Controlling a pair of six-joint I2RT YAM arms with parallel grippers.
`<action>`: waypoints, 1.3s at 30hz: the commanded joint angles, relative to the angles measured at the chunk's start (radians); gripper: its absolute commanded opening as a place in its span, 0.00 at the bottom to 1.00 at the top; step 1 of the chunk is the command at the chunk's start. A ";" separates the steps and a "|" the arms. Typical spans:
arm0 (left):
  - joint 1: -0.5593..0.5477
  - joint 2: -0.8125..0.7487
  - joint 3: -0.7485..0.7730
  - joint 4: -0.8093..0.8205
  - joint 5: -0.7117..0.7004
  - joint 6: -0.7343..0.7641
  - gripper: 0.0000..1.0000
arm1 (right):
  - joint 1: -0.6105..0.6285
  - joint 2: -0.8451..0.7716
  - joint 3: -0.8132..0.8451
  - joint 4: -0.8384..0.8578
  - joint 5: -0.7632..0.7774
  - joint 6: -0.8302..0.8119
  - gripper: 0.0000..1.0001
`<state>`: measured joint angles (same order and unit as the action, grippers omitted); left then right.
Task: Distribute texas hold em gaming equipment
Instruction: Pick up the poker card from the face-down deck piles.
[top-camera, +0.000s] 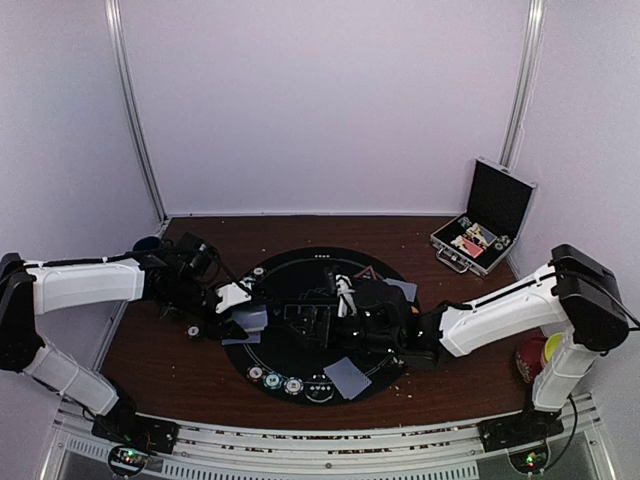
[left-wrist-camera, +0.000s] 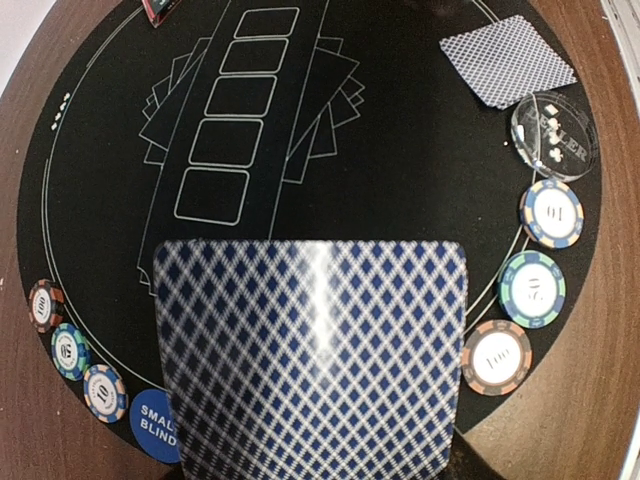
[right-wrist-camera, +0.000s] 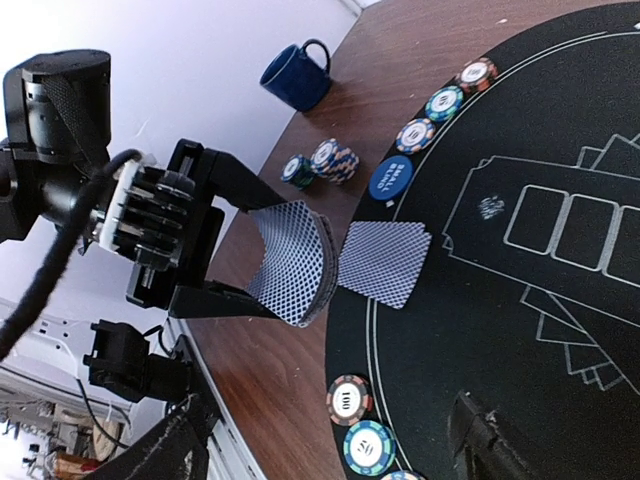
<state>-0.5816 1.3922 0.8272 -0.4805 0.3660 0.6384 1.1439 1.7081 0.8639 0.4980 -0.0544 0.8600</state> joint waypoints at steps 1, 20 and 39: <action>0.005 -0.036 -0.004 0.019 0.013 0.008 0.53 | -0.049 0.101 0.045 0.149 -0.204 0.023 0.83; 0.005 -0.035 -0.007 0.016 0.022 0.013 0.53 | -0.100 0.403 0.300 0.271 -0.358 0.163 0.70; 0.004 -0.021 -0.007 0.016 0.021 0.017 0.53 | -0.126 0.502 0.426 0.212 -0.390 0.196 0.53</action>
<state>-0.5816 1.3739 0.8265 -0.4808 0.3702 0.6437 1.0229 2.1910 1.2499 0.7364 -0.4286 1.0626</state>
